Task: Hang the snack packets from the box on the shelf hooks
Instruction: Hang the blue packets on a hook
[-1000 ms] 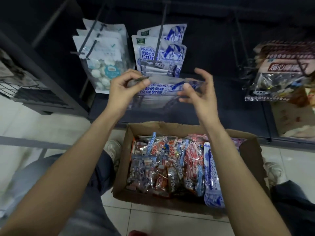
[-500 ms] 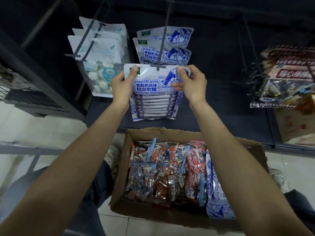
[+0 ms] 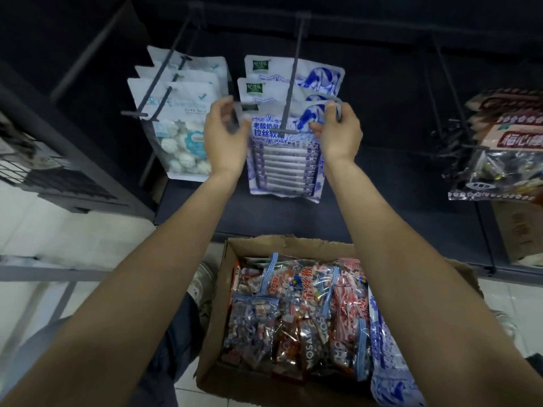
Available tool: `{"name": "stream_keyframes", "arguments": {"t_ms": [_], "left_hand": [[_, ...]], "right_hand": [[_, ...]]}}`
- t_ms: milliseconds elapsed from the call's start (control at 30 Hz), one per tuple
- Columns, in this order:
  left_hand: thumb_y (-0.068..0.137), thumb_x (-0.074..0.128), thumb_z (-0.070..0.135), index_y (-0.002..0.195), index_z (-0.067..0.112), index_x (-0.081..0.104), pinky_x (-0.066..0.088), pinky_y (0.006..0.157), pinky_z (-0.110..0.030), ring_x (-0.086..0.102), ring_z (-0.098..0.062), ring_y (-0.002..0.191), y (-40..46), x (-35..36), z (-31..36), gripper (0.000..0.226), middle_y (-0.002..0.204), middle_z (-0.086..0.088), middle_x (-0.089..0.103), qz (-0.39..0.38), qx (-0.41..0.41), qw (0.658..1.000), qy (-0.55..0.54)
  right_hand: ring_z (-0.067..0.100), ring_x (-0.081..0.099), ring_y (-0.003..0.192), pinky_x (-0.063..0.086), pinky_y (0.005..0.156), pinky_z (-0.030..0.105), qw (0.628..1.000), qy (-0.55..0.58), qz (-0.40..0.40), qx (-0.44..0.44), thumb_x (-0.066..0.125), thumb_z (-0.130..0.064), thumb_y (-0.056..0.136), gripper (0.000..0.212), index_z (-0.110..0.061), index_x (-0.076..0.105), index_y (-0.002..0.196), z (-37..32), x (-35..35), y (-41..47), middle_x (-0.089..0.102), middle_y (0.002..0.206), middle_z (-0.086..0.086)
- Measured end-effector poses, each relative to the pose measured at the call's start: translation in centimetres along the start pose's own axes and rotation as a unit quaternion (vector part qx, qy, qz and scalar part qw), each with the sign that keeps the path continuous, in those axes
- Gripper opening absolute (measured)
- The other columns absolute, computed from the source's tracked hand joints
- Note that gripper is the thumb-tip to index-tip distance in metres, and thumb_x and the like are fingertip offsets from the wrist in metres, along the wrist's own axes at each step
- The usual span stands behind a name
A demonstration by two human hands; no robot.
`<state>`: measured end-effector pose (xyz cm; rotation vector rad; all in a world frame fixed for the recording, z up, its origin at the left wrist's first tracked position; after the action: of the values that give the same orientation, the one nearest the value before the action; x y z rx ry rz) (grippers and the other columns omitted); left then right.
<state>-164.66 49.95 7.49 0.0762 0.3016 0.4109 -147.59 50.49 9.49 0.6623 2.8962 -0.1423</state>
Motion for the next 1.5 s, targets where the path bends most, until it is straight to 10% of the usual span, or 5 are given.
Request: {"name": "stream_keyframes", "arguments": {"t_ms": [267,467,967,1333,1500], "left_hand": [[0.091,0.060,0.018,0.144,0.014,0.035,0.030,0.107,-0.022,0.037,-0.009,0.133,-1.0,2.0,-1.4,0.059,0.144,-0.001,0.043,-0.242,0.033,0.964,0.108],[0.093,0.057,0.026,0.123,0.022,0.058,0.050,0.089,-0.033,0.062,-0.011,0.103,-10.3,3.0,-1.7,0.031,0.107,0.008,0.068,-0.300,0.077,0.929,0.201],[0.092,0.059,0.029,0.142,0.014,0.033,0.051,0.081,-0.036,0.062,-0.026,0.095,-33.0,12.5,-10.0,0.059,0.105,-0.005,0.058,-0.563,-0.163,0.751,0.303],[0.075,0.079,0.030,0.149,0.013,0.020,0.036,0.107,-0.037,0.039,-0.027,0.134,-33.1,10.1,-9.6,0.096,0.150,-0.004,0.035,-0.514,-0.222,0.762,0.325],[0.080,0.075,0.018,0.134,0.015,0.048,0.043,0.088,-0.027,0.056,-0.023,0.115,-31.4,5.7,-7.2,0.061,0.131,-0.006,0.058,-0.527,-0.128,0.769,0.337]], "right_hand": [[0.014,0.043,0.126,0.035,0.105,0.021,0.994,0.036,-0.100,-0.014,0.051,-0.021,0.097,0.054,-0.013,0.028,0.145,1.6,-0.3,-0.6,0.030,0.145,0.007],[0.010,0.060,0.098,0.046,0.089,0.020,0.986,-0.140,-0.080,-0.028,0.052,-0.004,0.093,0.024,-0.012,0.063,0.113,9.7,-10.9,-8.9,0.063,0.113,0.003],[0.046,0.013,0.141,0.023,0.113,0.054,0.866,-0.229,-0.058,0.441,0.071,-0.046,0.080,0.102,-0.030,0.001,0.151,29.5,-28.9,-18.6,0.005,0.156,0.024],[0.034,0.049,0.123,0.042,0.101,0.046,0.860,-0.289,-0.240,0.345,0.059,-0.049,0.085,0.071,-0.016,0.033,0.142,28.0,-26.3,-19.1,0.049,0.137,0.009],[0.034,0.034,0.131,0.035,0.105,0.045,0.871,-0.419,-0.257,0.022,0.062,-0.032,0.089,0.065,-0.023,0.031,0.146,22.1,-25.2,-18.5,0.036,0.143,0.013]]}}
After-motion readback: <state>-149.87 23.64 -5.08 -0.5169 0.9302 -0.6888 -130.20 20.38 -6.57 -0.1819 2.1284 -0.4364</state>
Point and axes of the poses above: each hand's wrist, its own y-axis towards the middle knuckle, its own x-axis out of the palm, z = x × y, the point moved 1 cm from there along y, towards the middle knuckle
